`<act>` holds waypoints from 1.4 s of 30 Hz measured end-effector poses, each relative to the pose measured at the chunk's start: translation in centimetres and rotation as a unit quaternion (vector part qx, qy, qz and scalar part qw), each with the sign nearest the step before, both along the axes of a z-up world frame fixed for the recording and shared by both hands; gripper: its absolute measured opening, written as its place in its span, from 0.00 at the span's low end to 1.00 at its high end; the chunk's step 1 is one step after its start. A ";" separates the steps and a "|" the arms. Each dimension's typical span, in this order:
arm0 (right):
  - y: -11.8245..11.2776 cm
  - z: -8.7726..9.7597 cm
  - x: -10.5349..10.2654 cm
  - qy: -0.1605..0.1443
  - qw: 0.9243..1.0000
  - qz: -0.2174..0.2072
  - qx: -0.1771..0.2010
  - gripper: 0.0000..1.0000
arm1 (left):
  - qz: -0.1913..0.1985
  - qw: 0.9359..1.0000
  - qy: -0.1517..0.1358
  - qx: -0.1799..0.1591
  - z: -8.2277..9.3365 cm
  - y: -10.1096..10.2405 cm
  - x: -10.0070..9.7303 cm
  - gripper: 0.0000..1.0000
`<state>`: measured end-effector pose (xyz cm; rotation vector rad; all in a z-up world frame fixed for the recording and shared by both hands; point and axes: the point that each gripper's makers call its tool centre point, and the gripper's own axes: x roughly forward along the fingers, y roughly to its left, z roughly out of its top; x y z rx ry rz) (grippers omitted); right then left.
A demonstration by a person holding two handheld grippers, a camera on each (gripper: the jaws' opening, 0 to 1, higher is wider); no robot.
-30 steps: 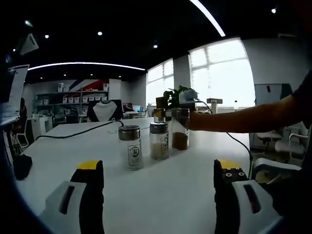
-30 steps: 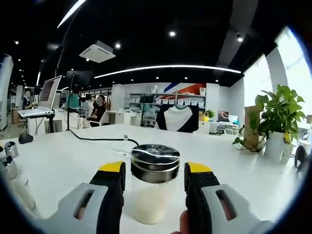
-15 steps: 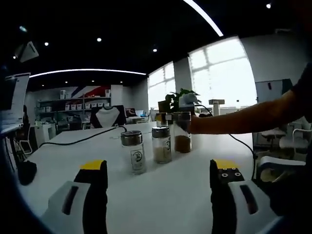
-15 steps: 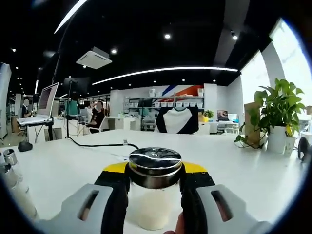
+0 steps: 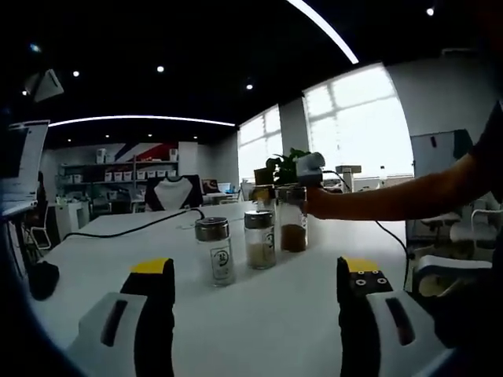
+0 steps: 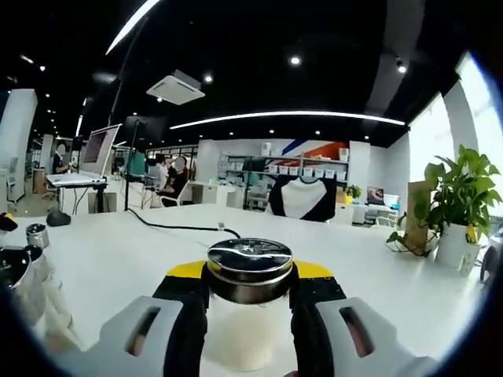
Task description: Rotate the seasoning bottle until the label or dispensing opening points toward the visible target arrow and the bottle remains upright within the marked orientation range
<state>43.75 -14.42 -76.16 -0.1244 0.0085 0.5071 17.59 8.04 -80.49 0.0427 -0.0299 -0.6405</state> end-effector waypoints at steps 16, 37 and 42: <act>-2.2 1.9 -7.3 0.010 0.999 -0.001 0.032 0.38 | -0.012 1.000 0.005 -0.008 -0.2 -0.8 -0.4 0.88; -2.3 3.3 -18.3 -0.047 0.999 0.018 0.019 0.38 | -0.070 0.997 -0.012 -0.021 1.3 -4.0 -2.1 0.83; -0.7 4.0 -20.7 -0.049 0.997 0.054 0.021 0.38 | -0.076 0.997 -0.010 -0.013 1.3 -4.6 -2.1 0.81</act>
